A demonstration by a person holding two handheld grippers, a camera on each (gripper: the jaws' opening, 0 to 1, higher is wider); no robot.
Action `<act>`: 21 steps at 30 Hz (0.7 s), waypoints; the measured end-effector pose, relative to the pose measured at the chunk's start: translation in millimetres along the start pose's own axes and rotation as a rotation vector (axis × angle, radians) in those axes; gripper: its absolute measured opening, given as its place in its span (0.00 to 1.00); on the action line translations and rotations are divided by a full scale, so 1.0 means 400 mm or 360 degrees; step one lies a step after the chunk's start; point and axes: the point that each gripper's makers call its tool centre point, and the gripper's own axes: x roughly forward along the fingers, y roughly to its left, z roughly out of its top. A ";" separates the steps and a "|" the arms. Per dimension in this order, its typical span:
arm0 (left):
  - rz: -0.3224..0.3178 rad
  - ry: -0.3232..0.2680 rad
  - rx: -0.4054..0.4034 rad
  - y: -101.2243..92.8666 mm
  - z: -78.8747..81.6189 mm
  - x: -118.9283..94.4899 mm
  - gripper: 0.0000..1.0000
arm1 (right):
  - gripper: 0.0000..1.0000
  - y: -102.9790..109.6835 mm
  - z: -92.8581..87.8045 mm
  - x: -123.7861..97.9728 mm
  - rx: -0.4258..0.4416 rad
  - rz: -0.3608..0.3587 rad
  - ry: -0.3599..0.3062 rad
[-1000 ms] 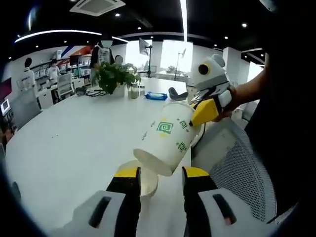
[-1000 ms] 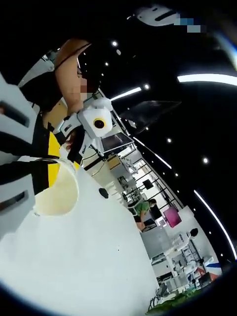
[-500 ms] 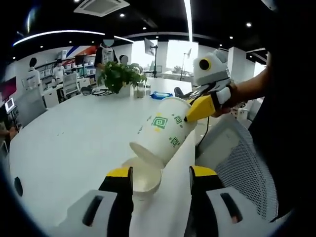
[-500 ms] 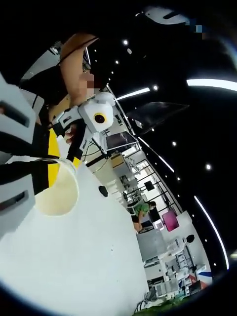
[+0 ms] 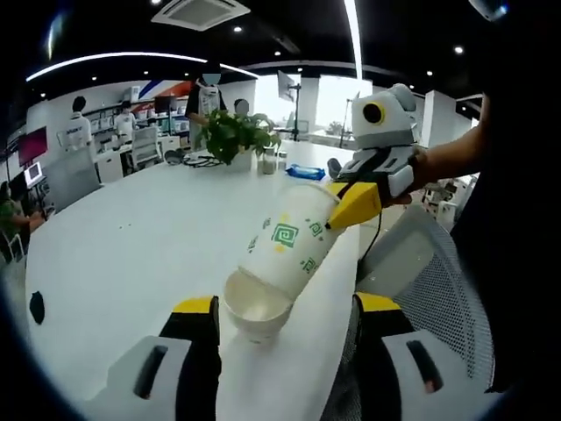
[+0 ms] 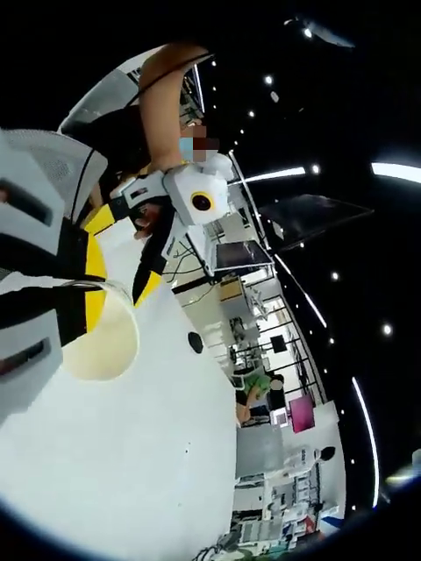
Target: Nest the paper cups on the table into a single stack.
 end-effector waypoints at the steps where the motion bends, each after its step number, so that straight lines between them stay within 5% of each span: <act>1: 0.0004 -0.0002 -0.0007 -0.001 -0.003 -0.002 0.60 | 0.00 -0.001 0.000 0.002 -0.0024 -0.0012 0.0002; 21: 0.0057 0.0017 -0.0037 0.003 -0.031 -0.026 0.58 | 0.00 -0.023 0.004 0.049 -0.0222 -0.0133 0.0033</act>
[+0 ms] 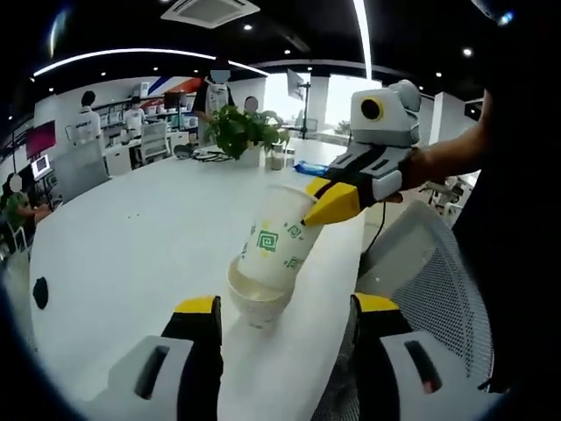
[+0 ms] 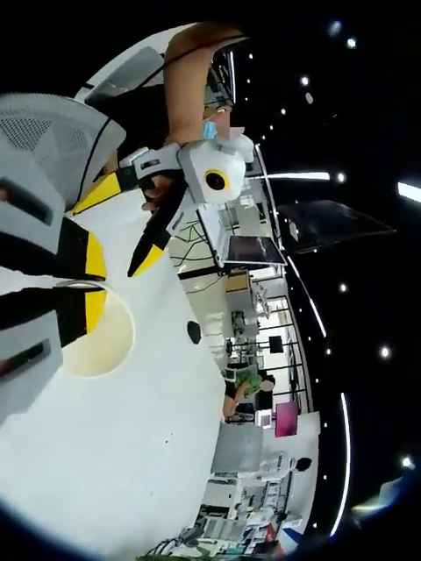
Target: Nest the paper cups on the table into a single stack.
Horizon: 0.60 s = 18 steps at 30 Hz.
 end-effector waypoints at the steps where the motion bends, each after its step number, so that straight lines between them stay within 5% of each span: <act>1: 0.0001 0.0000 -0.0002 0.000 -0.002 -0.001 0.58 | 0.00 -0.001 0.001 0.000 -0.0006 -0.0004 -0.0002; 18: 0.0015 0.0010 -0.0014 -0.003 -0.003 -0.004 0.58 | 0.01 -0.015 0.000 0.001 0.0043 -0.0022 -0.0014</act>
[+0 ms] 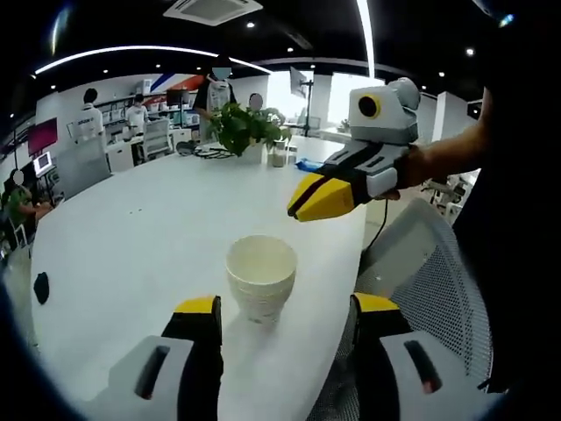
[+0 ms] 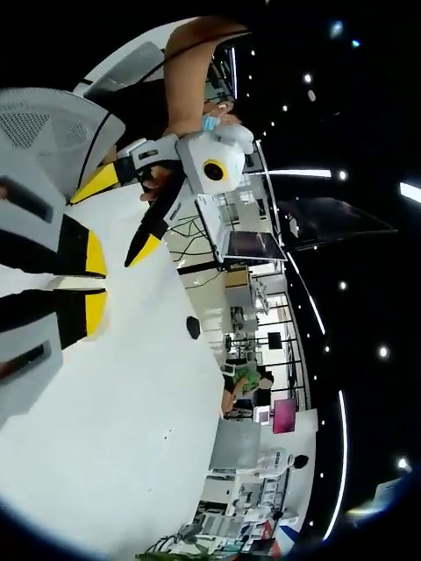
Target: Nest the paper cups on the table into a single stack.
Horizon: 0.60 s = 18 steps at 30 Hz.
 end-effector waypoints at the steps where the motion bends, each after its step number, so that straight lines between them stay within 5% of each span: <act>1: 0.0001 -0.0001 -0.0001 0.000 0.001 0.000 0.58 | 0.01 0.000 0.000 -0.001 0.0002 0.0000 -0.0001; 18: 0.0028 -0.0051 -0.0038 0.000 0.019 0.004 0.59 | 0.10 -0.016 -0.021 -0.024 0.0060 -0.0044 -0.0017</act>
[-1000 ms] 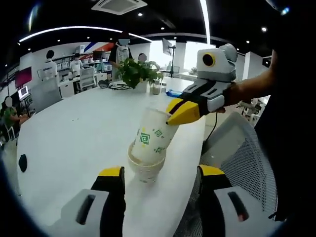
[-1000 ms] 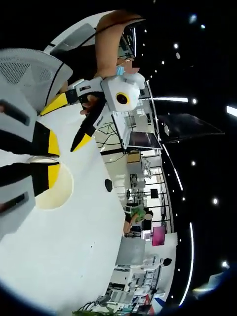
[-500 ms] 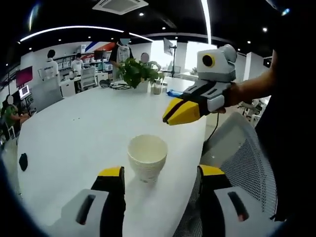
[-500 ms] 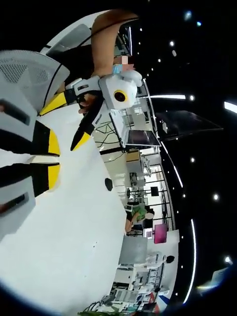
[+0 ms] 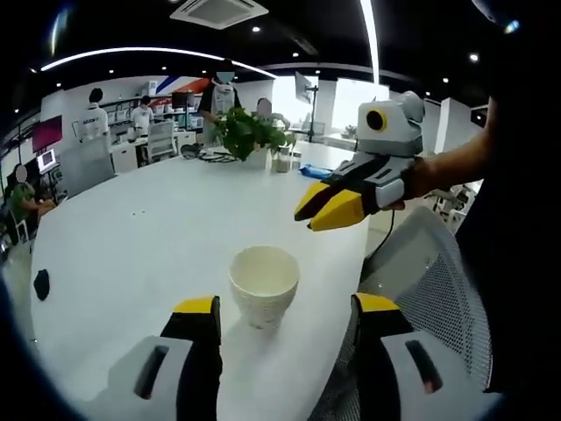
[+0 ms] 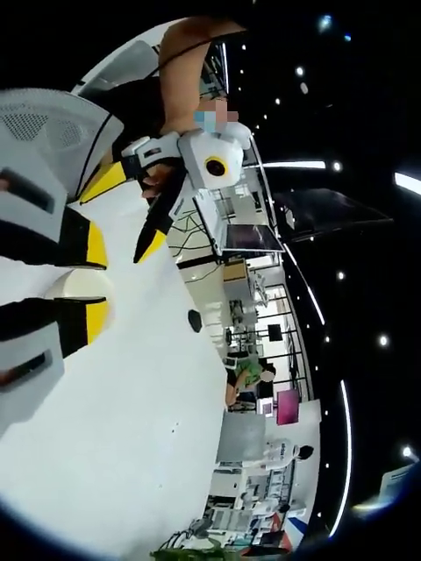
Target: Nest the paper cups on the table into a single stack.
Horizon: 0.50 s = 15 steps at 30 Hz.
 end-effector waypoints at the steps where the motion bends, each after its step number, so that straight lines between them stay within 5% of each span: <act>1: 0.0002 -0.0003 -0.0004 -0.001 0.001 0.001 0.59 | 0.11 -0.002 -0.002 -0.001 0.0003 -0.0005 0.0000; 15: 0.0043 -0.0041 -0.0022 0.004 0.008 0.007 0.62 | 0.26 -0.020 -0.031 -0.031 0.0040 -0.0037 -0.0010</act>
